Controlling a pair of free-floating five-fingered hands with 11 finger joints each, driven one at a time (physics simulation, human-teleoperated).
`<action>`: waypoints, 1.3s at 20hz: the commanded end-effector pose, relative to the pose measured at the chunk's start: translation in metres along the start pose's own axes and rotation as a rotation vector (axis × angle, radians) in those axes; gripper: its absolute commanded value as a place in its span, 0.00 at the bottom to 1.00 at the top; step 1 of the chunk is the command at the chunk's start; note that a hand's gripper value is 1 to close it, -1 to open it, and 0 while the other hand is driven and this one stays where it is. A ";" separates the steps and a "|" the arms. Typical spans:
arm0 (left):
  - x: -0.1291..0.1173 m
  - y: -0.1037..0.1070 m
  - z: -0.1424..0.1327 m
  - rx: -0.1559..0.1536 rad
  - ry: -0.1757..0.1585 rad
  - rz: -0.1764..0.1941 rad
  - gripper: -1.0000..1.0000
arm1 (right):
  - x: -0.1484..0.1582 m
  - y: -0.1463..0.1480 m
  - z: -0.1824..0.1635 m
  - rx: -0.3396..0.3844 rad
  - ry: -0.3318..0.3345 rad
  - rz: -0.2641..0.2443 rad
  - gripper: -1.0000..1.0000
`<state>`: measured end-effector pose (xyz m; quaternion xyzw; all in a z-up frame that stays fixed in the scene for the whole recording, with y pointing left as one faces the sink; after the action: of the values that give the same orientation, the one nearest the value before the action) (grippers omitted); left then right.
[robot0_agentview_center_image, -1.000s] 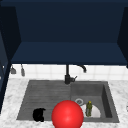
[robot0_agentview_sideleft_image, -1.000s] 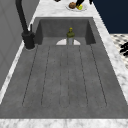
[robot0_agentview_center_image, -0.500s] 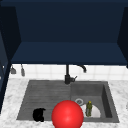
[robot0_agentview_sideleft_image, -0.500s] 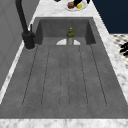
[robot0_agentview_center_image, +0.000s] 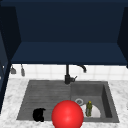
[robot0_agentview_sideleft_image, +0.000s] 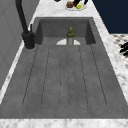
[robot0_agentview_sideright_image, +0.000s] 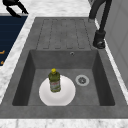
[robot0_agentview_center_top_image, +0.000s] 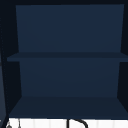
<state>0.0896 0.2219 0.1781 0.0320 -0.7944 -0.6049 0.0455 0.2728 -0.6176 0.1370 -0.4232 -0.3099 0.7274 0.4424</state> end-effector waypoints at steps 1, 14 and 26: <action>0.000 0.000 0.000 0.000 0.000 0.000 0.50 | 0.005 0.012 -0.008 0.022 0.014 0.050 1.00; 0.000 0.000 0.000 0.000 0.000 0.000 0.50 | 0.004 0.004 0.000 -0.158 0.074 0.038 1.00; 0.000 0.000 0.000 0.000 0.000 0.000 0.50 | -0.006 -0.041 0.056 -0.150 0.093 -0.061 1.00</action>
<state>0.0896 0.2219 0.1781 0.0320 -0.7944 -0.6049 0.0455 0.2500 -0.6151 0.1786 -0.4607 -0.3425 0.6963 0.4308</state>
